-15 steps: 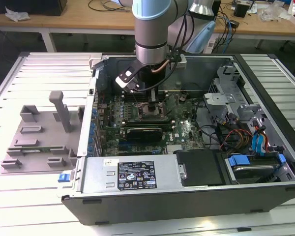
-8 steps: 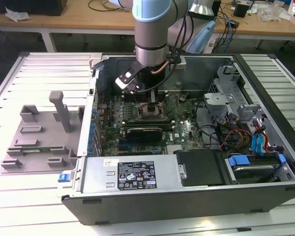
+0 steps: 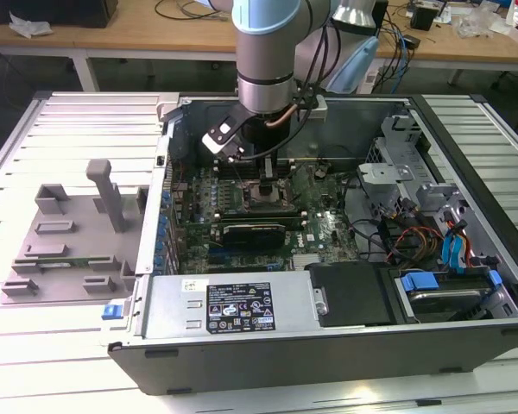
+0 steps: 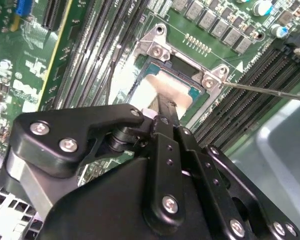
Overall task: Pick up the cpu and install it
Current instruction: 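Place the cpu into insertion slot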
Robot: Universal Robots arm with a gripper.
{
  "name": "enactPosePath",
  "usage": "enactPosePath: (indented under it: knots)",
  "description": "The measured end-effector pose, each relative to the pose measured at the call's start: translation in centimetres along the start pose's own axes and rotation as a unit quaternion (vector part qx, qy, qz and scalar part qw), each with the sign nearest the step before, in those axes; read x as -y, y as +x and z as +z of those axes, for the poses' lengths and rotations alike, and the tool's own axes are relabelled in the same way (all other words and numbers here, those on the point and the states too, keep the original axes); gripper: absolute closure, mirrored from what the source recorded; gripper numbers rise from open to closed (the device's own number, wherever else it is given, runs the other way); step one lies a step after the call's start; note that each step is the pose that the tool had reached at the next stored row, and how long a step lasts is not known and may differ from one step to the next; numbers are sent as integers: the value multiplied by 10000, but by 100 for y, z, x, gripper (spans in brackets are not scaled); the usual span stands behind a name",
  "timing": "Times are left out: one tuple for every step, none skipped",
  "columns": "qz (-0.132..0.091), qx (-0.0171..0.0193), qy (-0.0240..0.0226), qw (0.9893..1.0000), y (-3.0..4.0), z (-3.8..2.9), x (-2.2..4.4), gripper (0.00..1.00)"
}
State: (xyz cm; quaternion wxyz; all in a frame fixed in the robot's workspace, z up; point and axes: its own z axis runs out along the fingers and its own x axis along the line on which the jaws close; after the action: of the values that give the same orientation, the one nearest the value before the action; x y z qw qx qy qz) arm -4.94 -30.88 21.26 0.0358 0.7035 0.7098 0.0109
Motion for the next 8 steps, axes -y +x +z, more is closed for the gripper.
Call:
enactPosePath:
  knots:
    - [0,1,1,10000,-2,-58,-4,89]
    - [0,2,1,10000,-5,-130,-8,89]
    - [0,1,1,10000,-7,-183,-12,89]
    - [0,2,1,10000,-9,-231,-15,89]
    - [0,2,2,10000,-10,-260,-17,89]
    - [0,1,1,10000,-10,-260,-17,89]
    - [0,1,1,10000,-10,-260,-17,89]
    - [0,1,1,10000,-10,-260,-17,89]
